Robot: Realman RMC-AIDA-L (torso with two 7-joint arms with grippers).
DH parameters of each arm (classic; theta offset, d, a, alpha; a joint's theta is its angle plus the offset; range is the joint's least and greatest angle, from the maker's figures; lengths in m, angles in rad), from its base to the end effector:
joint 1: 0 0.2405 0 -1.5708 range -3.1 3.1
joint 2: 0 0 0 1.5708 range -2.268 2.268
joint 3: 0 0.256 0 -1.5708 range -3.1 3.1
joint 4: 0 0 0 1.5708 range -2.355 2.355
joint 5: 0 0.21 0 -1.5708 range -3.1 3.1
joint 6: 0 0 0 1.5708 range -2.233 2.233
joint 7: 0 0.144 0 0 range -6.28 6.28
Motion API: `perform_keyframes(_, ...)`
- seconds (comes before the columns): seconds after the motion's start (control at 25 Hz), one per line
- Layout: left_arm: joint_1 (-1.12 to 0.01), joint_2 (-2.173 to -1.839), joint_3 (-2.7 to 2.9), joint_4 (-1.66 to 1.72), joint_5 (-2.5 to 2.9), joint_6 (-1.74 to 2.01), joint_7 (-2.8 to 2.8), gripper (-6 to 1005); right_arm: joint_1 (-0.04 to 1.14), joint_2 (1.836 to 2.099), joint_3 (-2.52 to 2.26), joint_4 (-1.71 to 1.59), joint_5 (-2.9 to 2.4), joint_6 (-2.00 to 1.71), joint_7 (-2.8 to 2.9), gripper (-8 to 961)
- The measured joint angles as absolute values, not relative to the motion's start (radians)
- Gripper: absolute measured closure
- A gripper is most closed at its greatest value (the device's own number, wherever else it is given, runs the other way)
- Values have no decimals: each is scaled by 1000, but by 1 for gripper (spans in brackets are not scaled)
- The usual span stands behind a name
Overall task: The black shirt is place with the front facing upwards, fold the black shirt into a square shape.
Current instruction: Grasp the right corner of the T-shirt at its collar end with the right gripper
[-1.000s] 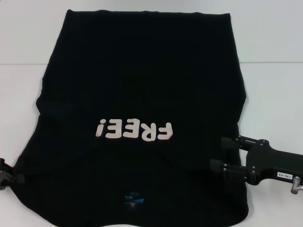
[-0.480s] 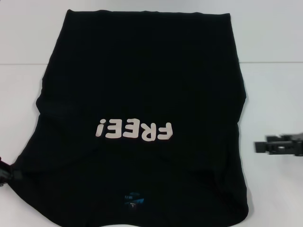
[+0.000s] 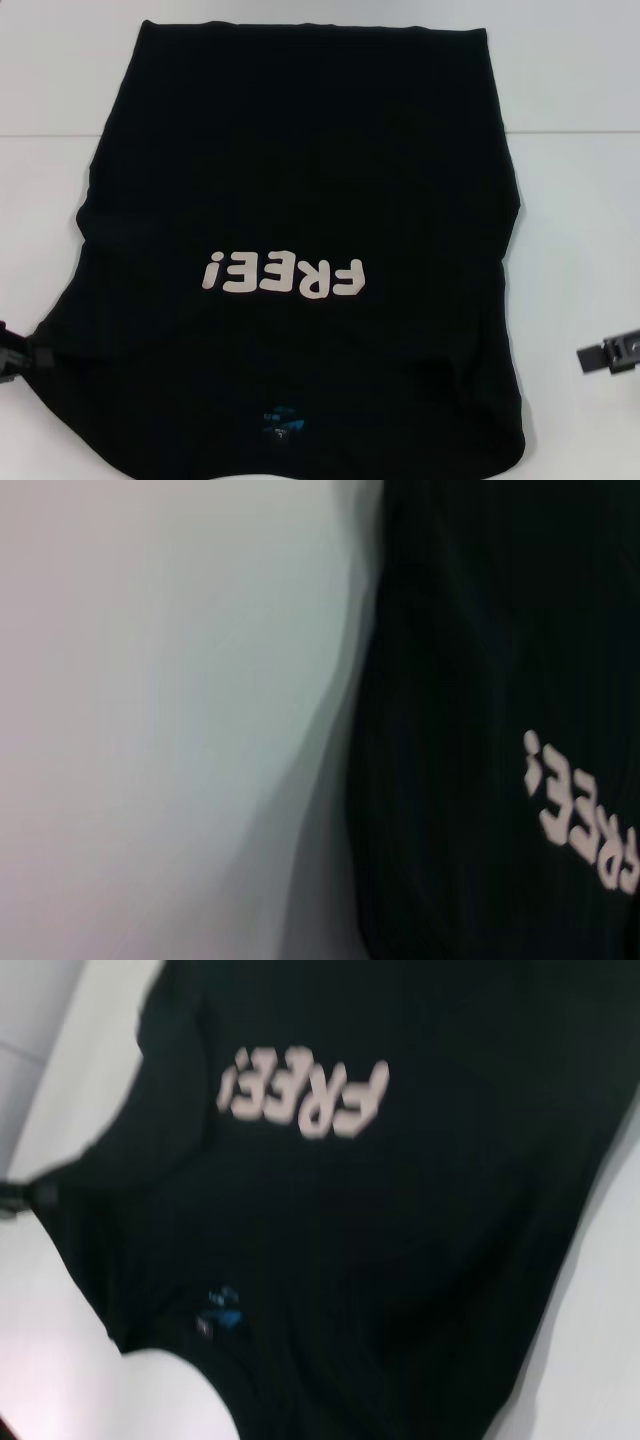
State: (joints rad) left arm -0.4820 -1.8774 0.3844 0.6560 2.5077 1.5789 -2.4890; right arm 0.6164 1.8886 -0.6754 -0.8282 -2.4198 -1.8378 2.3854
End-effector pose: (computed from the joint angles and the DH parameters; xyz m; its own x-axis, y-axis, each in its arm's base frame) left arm -0.3733 0.2995 0.0928 -0.1446 0.9155 0.3755 0.9883 0.1521 0.0098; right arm 0.2829 0.3313 0.0873 0.3187 -0.9445 -0.0800 -0.9478 -0.3178 -0.0239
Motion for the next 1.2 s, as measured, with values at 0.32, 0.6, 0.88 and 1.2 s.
perform_keyframes(0.32,-475,-1876,383,660,2482,1588,-2469,979,640,1895,-703,-717,-2463,-1825,2373,139)
perform_keyframes(0.6,-476,-1876,383,659,2463,1600,-2449,978,657,1902,-772,-672,-2465,-1805,2372,147)
perform_keyframes(0.88,-478,-1874,383,659,2463,1603,-2448,978,672,1924,-846,-637,-2467,-1738,2371,155)
perform_keyframes(1.2,-487,-1871,384,659,2462,1599,-2445,979,689,1954,-880,-634,-2468,-1696,2373,163)
